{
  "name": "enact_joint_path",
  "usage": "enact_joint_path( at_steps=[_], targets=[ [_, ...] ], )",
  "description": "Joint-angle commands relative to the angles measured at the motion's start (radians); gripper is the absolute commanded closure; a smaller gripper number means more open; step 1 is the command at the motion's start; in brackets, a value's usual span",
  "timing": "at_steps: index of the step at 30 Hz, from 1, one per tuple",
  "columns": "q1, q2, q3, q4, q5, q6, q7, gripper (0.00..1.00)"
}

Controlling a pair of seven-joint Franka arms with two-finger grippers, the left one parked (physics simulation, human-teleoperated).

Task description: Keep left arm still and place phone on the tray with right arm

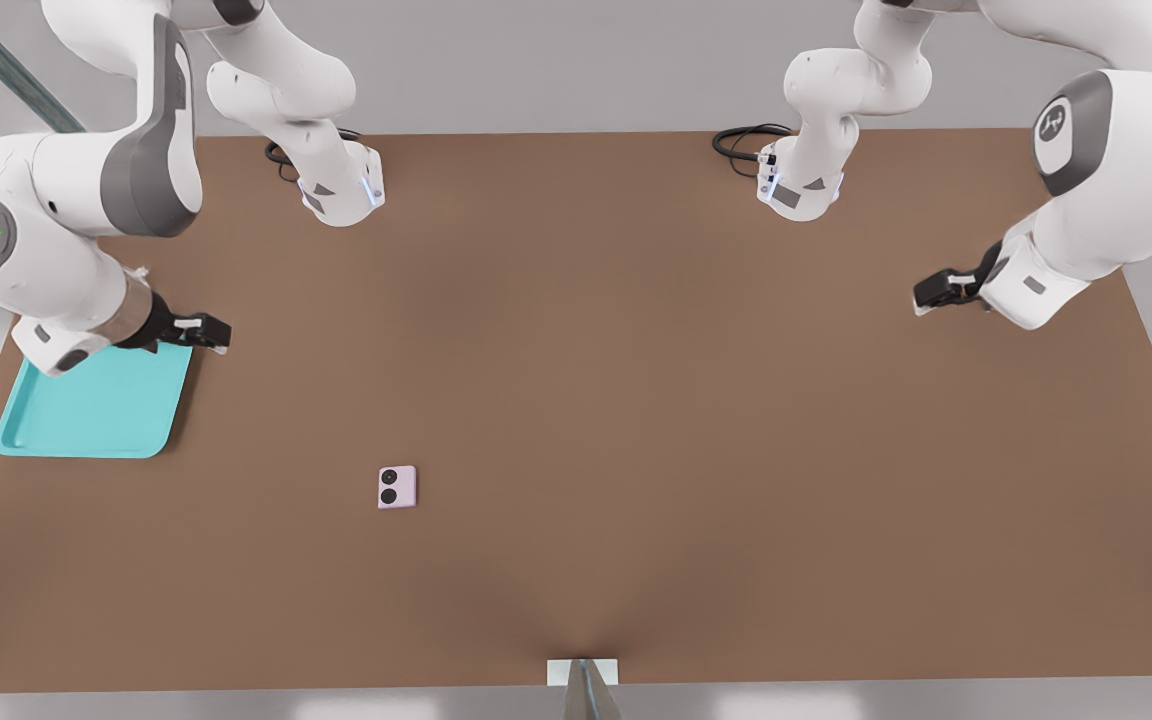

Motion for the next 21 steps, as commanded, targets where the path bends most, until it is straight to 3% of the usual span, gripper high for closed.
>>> enact_joint_path(
  at_steps=[1, 4, 7, 12, 15, 18, 21],
  targets=[
    [0.003, -0.001, -0.005, 0.0, 0.009, 0.112, 0.026, 0.0],
    [0.028, 0.009, 0.001, -0.004, 0.006, 0.116, 0.027, 0.0],
    [0.114, 0.122, 0.004, 0.003, 0.001, 0.184, 0.044, 0.0],
    [0.255, 0.378, -0.057, 0.16, 0.009, 0.261, 0.084, 0.0],
    [0.278, 0.449, -0.05, 0.163, 0.019, 0.343, 0.148, 0.01],
    [0.344, 0.542, -0.103, 0.16, 0.081, 0.42, 0.15, 0.02],
    [0.349, 0.573, -0.105, 0.158, 0.116, 0.429, 0.153, 0.02]
  ],
)
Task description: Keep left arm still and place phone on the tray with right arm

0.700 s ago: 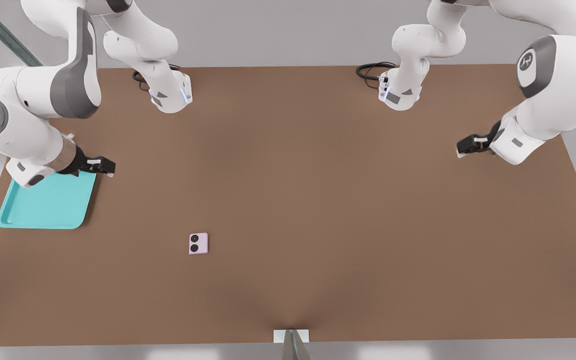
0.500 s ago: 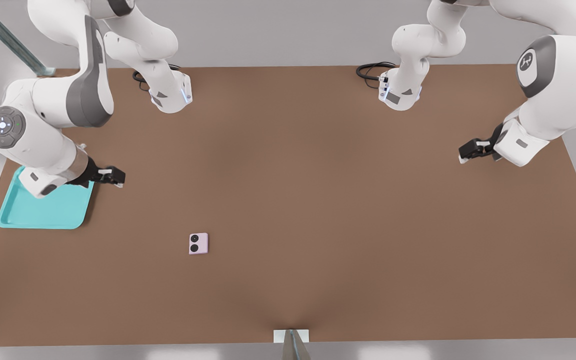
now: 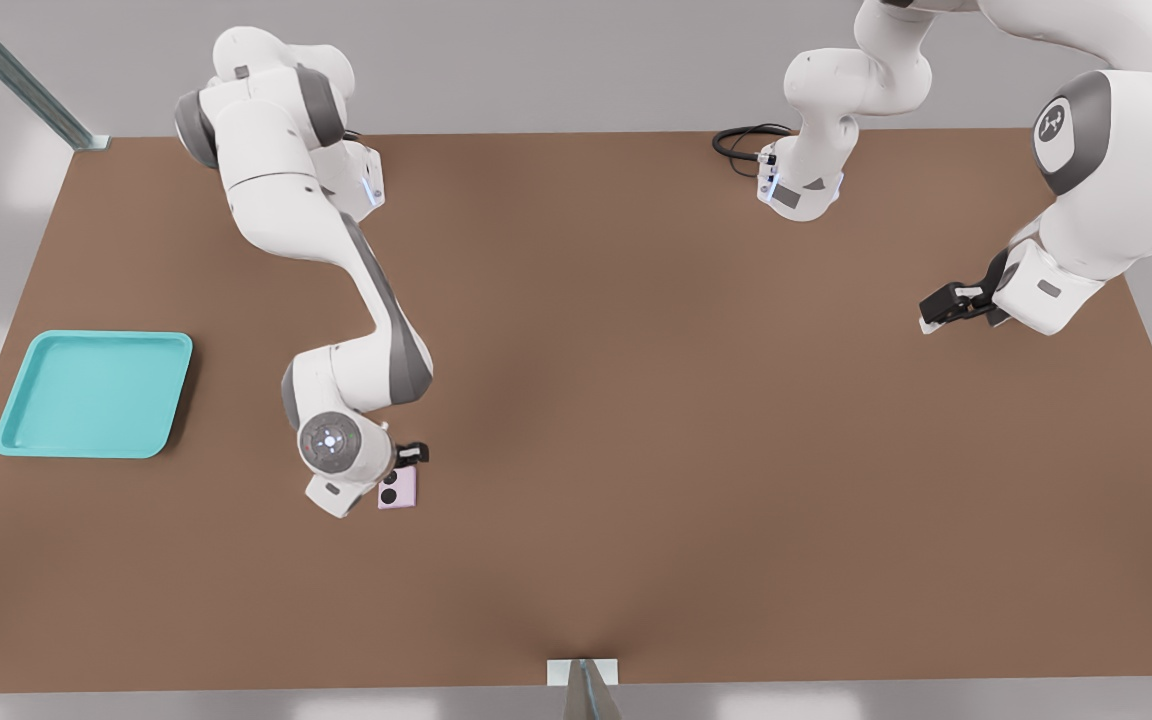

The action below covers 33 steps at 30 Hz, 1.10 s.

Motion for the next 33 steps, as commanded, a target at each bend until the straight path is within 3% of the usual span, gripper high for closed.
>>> enact_joint_path(
  at_steps=[1, 17, 19, 33],
  targets=[
    [-0.008, 0.007, -0.002, -0.007, 0.039, 0.112, 0.081, 0.02],
    [-0.057, 0.126, 0.017, -0.09, 0.062, 0.339, 0.05, 0.02],
    [-0.067, 0.135, 0.007, -0.09, 0.134, 0.341, -0.025, 0.02],
    [-0.092, 0.148, 0.038, -0.176, 0.128, 0.445, -0.047, 0.0]
  ],
)
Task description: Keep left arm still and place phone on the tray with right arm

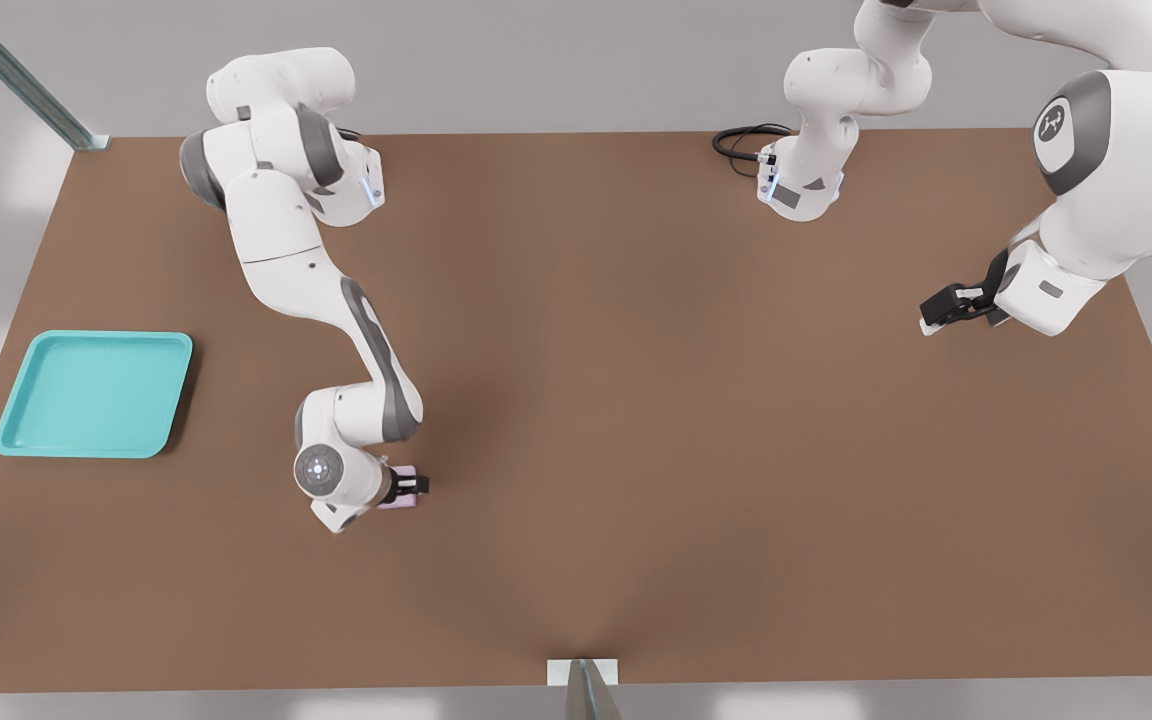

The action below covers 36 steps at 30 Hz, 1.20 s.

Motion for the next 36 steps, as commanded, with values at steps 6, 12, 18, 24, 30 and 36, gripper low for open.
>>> enact_joint_path(
  at_steps=[6, 12, 18, 24, 30, 36],
  targets=[
    [-0.001, -0.004, 0.005, -0.023, -0.003, 0.074, -0.047, 0.01],
    [0.0, -0.002, 0.006, -0.023, -0.005, 0.074, -0.048, 0.2],
    [-0.001, -0.015, 0.003, -0.02, -0.003, 0.061, -0.045, 0.27],
    [-0.081, -0.171, 0.002, -0.072, -0.005, -0.057, -0.091, 0.32],
    [-0.342, -0.4, 0.002, -0.322, -0.008, -0.032, -0.359, 0.32],
    [-0.656, -0.478, -0.007, -0.423, -0.058, -0.023, -0.752, 0.32]
  ],
)
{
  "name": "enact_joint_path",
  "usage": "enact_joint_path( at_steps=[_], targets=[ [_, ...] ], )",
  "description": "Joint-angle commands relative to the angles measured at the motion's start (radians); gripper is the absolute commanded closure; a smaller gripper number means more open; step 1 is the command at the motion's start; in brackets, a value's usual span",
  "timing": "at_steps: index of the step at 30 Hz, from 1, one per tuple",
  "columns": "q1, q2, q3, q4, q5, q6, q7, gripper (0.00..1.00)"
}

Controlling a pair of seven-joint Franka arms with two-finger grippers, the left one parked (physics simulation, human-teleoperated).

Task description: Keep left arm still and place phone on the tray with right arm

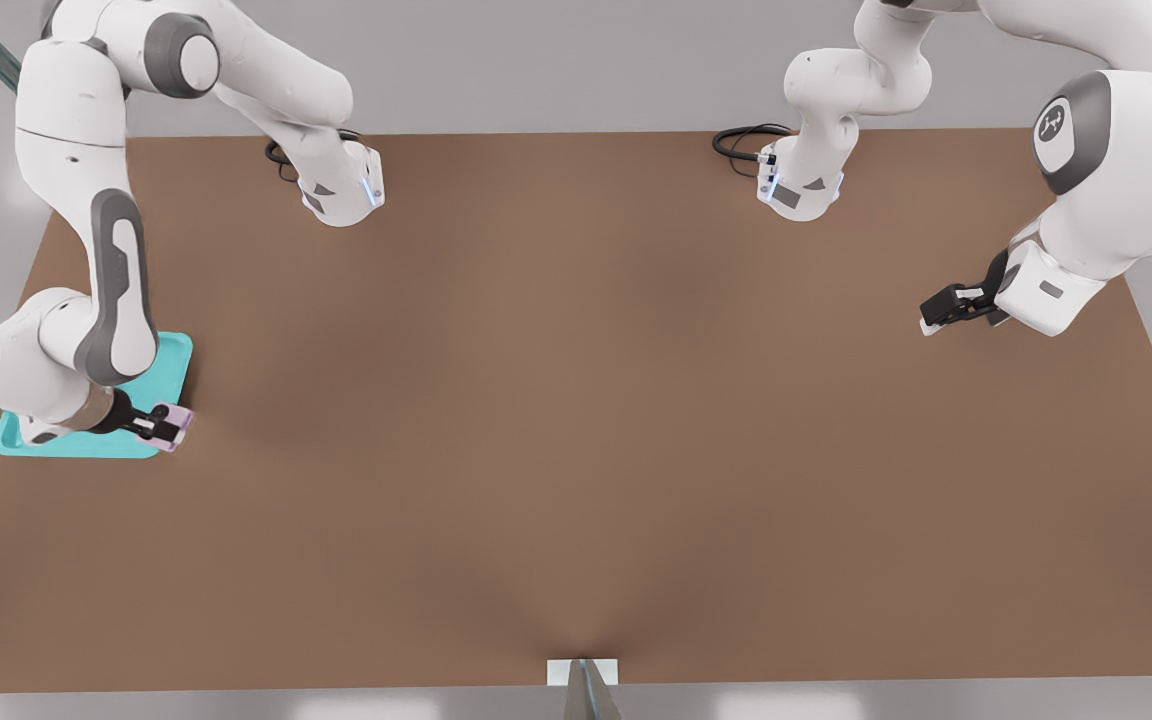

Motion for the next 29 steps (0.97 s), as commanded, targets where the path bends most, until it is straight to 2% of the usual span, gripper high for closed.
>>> enact_joint_path(
  at_steps=[1, 3, 4, 7, 8, 9, 12, 14, 15, 17, 19, 21, 23, 29],
  targets=[
    [-0.071, 0.003, 0.007, -0.004, -0.052, 0.002, -0.502, 0.32],
    [-0.16, 0.078, 0.021, 0.062, -0.062, 0.017, -0.602, 0.31],
    [-0.202, 0.091, 0.059, 0.077, -0.093, 0.028, -0.62, 0.31],
    [-0.209, 0.203, 0.048, 0.154, -0.093, -0.018, -0.674, 0.29],
    [-0.211, 0.2, 0.051, 0.155, -0.093, -0.024, -0.666, 0.2],
    [-0.212, 0.196, 0.055, 0.155, -0.092, -0.041, -0.66, 0.0],
    [-0.205, 0.189, 0.067, 0.221, -0.09, -0.089, -0.628, 0.0],
    [-0.11, 0.098, 0.079, 0.335, -0.136, -0.164, -0.518, 0.0],
    [0.011, 0.02, 0.061, 0.333, -0.165, -0.221, -0.354, 0.0],
    [0.275, -0.092, -0.054, 0.329, -0.164, -0.3, -0.085, 0.0],
    [0.409, -0.227, -0.034, 0.281, -0.191, -0.389, 0.171, 0.0],
    [0.452, -0.209, -0.034, 0.411, -0.187, -0.553, 0.183, 0.0],
    [0.484, -0.13, -0.059, 0.551, -0.185, -0.65, 0.183, 0.0],
    [0.483, -0.17, -0.053, 0.473, -0.185, -0.627, 0.182, 0.0]
  ],
)
